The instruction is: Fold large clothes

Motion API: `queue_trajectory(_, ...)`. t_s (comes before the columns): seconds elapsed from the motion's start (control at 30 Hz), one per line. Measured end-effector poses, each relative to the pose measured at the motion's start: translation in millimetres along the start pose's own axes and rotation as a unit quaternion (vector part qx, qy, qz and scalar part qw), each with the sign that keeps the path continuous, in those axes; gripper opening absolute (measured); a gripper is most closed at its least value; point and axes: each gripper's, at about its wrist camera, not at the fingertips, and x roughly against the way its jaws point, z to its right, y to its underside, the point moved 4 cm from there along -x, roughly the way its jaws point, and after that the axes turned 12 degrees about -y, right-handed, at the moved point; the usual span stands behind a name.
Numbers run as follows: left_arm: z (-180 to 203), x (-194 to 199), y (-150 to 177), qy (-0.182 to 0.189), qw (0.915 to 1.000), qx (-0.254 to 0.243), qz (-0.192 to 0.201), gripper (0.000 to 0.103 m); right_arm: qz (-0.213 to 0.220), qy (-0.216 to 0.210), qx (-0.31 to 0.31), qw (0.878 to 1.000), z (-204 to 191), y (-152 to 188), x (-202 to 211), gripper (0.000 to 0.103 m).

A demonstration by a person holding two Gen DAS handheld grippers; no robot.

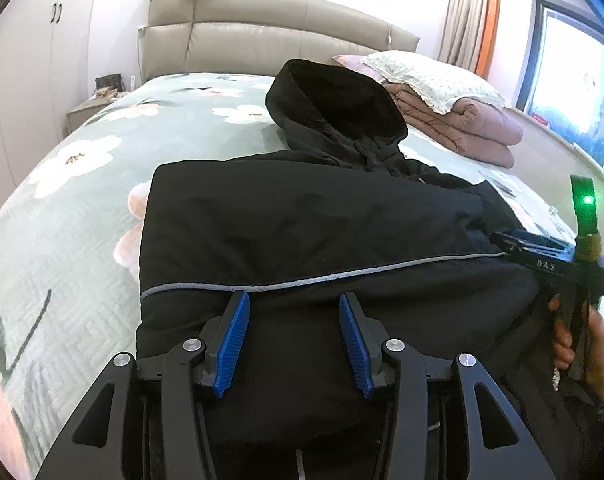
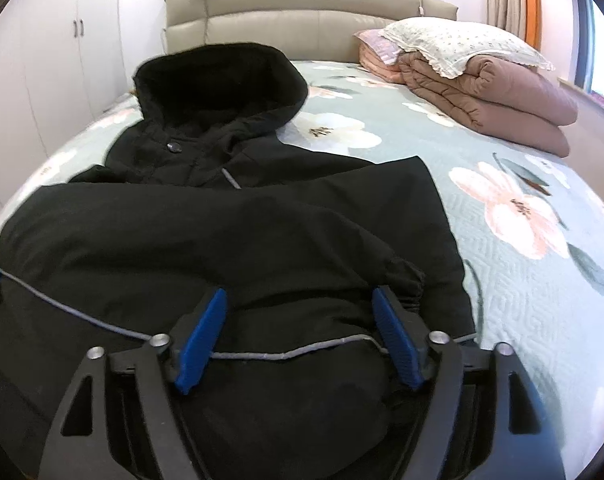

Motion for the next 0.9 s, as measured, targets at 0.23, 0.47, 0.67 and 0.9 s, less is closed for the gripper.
queue_trajectory(0.23,-8.1,-4.3,-3.2,0.028,0.9989,0.032,-0.021,0.049,-0.001,0.008,0.014,1.0,-5.6,2.5,1.3,0.089)
queue_trajectory(0.47,0.9,-6.3,-37.8,-0.007,0.9894,0.083,-0.119,0.049,-0.036,0.03,0.024,0.999,-9.3,-0.8,-6.8,0.093)
queue_trajectory(0.67,2.8,-2.3,-135.9,-0.027,0.9971,0.042,-0.058,0.05,-0.063,0.015,0.0,0.998,-12.6,-52.3,14.4,0.093)
queue_trajectory(0.9,32.4,-99.2,-267.8,-0.021,0.9988,0.025,-0.038,0.06,-0.014,-0.032,-0.026,0.999,17.2,-196.1,-18.3,0.093)
